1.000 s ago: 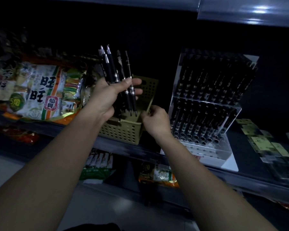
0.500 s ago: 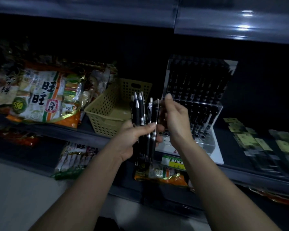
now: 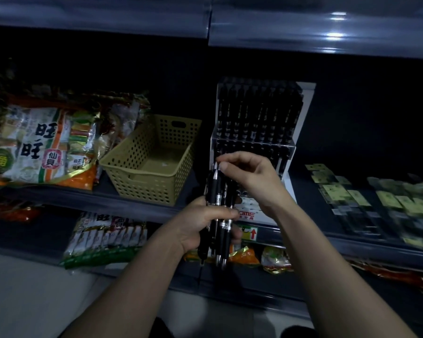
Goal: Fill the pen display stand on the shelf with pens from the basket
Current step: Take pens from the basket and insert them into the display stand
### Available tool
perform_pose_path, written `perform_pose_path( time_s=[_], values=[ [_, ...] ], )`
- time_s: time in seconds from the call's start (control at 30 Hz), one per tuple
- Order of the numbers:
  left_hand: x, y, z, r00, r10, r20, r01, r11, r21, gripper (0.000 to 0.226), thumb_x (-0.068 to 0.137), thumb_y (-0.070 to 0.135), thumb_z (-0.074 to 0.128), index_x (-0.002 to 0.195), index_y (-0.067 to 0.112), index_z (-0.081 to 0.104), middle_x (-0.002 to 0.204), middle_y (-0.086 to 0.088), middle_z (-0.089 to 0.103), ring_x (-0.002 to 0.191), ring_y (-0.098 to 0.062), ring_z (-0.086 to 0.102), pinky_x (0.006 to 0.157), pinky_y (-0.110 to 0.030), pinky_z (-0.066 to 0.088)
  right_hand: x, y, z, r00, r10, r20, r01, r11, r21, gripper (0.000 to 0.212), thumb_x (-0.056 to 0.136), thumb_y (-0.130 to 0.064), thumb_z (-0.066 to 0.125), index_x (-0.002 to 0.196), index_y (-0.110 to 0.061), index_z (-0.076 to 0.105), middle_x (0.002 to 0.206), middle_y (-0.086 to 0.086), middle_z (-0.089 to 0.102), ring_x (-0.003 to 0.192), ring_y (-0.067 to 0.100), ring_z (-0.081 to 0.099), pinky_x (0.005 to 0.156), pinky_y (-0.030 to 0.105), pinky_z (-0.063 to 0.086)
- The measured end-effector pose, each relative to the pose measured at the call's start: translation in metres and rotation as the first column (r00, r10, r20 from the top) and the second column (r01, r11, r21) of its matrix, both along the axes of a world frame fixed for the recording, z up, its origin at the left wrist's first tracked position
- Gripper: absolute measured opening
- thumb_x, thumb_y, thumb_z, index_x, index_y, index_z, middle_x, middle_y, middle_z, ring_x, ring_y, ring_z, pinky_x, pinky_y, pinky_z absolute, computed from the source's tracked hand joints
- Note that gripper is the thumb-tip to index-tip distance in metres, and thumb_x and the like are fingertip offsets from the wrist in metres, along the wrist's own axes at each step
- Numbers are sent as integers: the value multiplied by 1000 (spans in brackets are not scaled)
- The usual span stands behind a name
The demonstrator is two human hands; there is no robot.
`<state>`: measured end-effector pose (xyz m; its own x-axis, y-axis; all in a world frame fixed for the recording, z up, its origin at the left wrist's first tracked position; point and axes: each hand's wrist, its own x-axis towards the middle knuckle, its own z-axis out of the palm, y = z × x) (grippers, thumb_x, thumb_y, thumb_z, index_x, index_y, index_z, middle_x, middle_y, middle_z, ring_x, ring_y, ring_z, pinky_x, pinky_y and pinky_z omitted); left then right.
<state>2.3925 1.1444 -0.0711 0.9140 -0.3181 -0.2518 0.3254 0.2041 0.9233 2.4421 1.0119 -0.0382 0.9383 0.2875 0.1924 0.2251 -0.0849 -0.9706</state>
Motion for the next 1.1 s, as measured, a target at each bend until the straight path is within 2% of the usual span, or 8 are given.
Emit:
perform_pose_path(
  time_s=[0.23,0.33,0.5,0.67,0.8,0.93,1.03,1.1],
  values=[
    [5,-15,-4,997,66,-42,-66,998,-2,9,84,-3,63,80,5,59,66,-8,62,48,-18,55,46,-28,49,6,-10,-3,976,-84,200,133,960,-248,29,69,-30,83,94,-23,70,79,-3,56,72,7,54,69,26,49],
    [7,-19,-9,993,92,-69,-92,996,15,12,82,-2,66,80,5,57,60,-8,56,47,-18,51,46,-27,47,9,-10,0,996,-65,58,78,958,-276,24,77,-24,78,95,-16,66,64,-3,52,58,9,49,59,29,44],
    [5,-21,-12,991,78,-110,-73,996,55,15,79,-2,69,89,1,59,54,-8,55,43,-18,51,45,-26,46,13,-15,3,991,-37,-129,-17,919,-393,33,76,-33,78,96,-12,61,68,-2,51,54,6,44,45,17,35],
    [6,-21,-17,984,111,-137,-102,992,71,37,75,1,75,108,-4,58,59,-6,61,44,-18,54,47,-27,46,15,-18,2,964,17,-265,-116,924,-364,37,73,-30,80,94,-10,57,62,-2,46,48,9,36,43,25,27],
    [2,-20,-15,987,40,-156,-32,998,51,18,71,6,78,84,6,65,59,-4,62,48,-18,54,49,-26,48,19,-22,0,930,108,-352,-204,947,-250,24,78,-20,76,85,-13,55,53,-6,46,40,5,35,37,18,26],
    [1,-16,-14,981,-57,-183,64,997,34,40,53,30,88,73,6,63,64,-6,60,53,-18,58,56,-29,52,21,-23,-3,908,100,-406,-203,954,-219,15,83,-8,70,81,-14,56,51,-5,49,37,6,38,34,16,23],
    [2,-15,-16,966,-85,-243,53,989,-138,53,51,44,88,83,9,66,70,-6,61,56,-20,60,59,-32,52,22,-21,-6,905,94,-415,-183,966,-180,13,84,-4,67,80,-13,58,52,-2,50,38,7,40,34,15,25],
    [3,-16,-14,959,-100,-266,33,969,-244,53,67,57,68,90,10,64,70,-6,59,56,-22,60,57,-32,52,22,-21,-8,895,137,-424,-207,970,-124,11,85,-3,64,81,-12,58,56,0,50,41,7,42,35,16,28]
  ],
)
